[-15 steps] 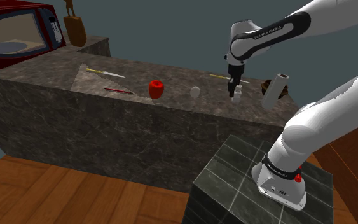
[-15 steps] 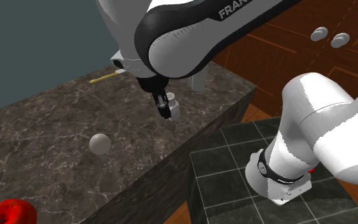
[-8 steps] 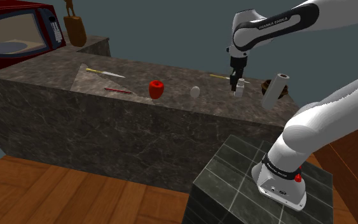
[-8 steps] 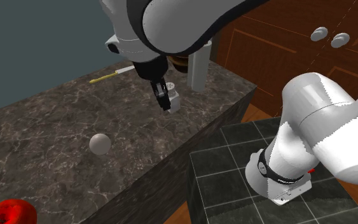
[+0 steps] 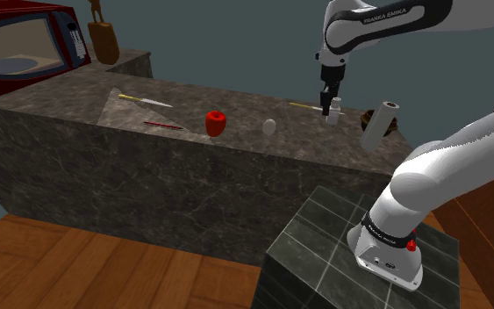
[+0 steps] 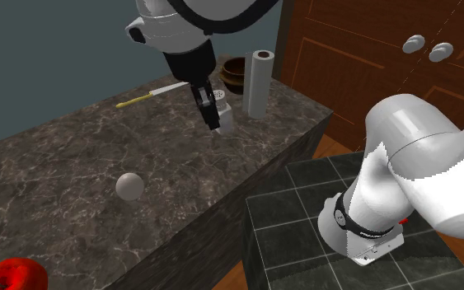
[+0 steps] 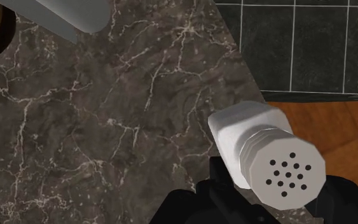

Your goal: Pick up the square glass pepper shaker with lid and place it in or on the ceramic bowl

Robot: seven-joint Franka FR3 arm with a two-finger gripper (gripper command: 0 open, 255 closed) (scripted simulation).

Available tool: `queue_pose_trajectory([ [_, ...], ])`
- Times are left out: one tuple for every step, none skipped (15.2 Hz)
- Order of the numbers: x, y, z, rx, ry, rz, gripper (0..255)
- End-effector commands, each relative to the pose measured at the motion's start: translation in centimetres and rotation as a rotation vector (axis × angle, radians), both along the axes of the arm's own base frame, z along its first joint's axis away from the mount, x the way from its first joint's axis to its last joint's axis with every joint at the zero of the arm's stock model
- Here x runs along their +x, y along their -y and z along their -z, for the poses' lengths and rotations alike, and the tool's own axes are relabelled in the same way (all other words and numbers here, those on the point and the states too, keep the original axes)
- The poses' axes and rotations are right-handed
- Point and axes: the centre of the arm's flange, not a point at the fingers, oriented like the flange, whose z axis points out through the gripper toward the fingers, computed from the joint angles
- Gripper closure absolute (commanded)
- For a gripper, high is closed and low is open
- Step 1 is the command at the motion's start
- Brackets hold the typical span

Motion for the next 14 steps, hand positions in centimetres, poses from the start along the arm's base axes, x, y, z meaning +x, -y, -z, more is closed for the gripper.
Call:
queue_pose_trajectory([
  [-0.1, 0.0, -1.1, 0.0, 0.0, 0.0, 255],
  [-0.1, 0.0, -1.6, 0.0, 0.0, 0.0, 255],
  [-0.1, 0.0, -2.2, 0.0, 0.0, 0.0, 255],
  [-0.1, 0.0, -2.7, 0.0, 0.0, 0.0, 255],
  [-0.1, 0.0, -3.0, 0.0, 0.0, 0.0, 255],
  [-0.6, 1.3, -3.0, 0.0, 0.0, 0.0, 255],
  [-1.1, 2.5, -3.0, 0.0, 0.0, 0.0, 255],
  [-1.5, 3.7, -3.0, 0.0, 0.0, 0.0, 255],
  [-2.0, 5.0, -3.0, 0.0, 0.0, 0.0, 255],
  [-2.4, 6.2, -3.0, 0.0, 0.0, 0.0, 255],
  [-2.9, 7.4, -3.0, 0.0, 0.0, 0.0, 255],
  [-3.4, 8.7, -3.0, 0.0, 0.0, 0.0, 255],
  [-3.8, 9.9, -3.1, 0.0, 0.0, 0.0, 255],
  [-4.3, 11.1, -3.1, 0.0, 0.0, 0.0, 255],
])
